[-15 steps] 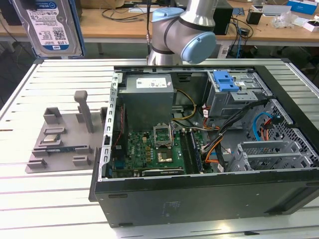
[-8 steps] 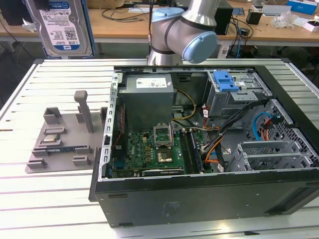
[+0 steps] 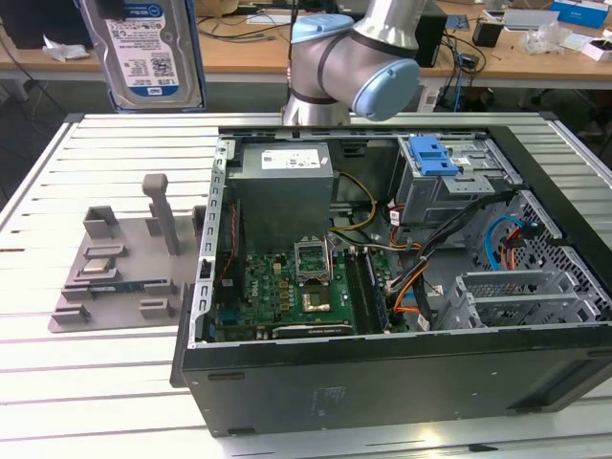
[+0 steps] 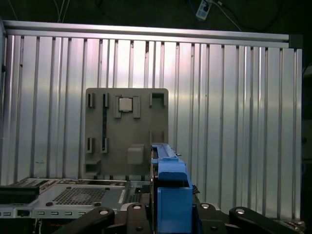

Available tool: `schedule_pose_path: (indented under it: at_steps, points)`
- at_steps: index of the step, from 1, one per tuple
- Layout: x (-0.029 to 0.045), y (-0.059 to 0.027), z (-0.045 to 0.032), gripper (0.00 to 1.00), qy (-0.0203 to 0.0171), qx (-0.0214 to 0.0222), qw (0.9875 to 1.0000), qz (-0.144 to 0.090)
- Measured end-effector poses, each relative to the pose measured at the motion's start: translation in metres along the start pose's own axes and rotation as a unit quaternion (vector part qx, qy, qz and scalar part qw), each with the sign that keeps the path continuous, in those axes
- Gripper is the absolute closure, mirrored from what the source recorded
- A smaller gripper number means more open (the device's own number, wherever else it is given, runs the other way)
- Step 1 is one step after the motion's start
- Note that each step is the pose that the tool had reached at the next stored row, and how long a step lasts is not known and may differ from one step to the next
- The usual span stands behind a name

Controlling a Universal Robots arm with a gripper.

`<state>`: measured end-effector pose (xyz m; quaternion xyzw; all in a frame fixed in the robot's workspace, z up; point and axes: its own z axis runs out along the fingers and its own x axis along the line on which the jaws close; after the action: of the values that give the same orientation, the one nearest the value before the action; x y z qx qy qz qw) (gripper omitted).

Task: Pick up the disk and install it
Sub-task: 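Pick up the disk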

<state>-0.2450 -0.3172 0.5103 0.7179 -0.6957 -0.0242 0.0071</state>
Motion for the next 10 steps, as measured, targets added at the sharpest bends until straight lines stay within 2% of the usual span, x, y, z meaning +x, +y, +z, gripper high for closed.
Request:
schedule_pose_path:
  at_steps: [6, 10]
  points:
    - [0.0007, -0.0245, -0.001, 0.63, 0.0, 0.0, 1.0, 0.0]
    - [0.0011, -0.037, -0.0016, 0.63, 0.0, 0.0, 1.0, 0.0]
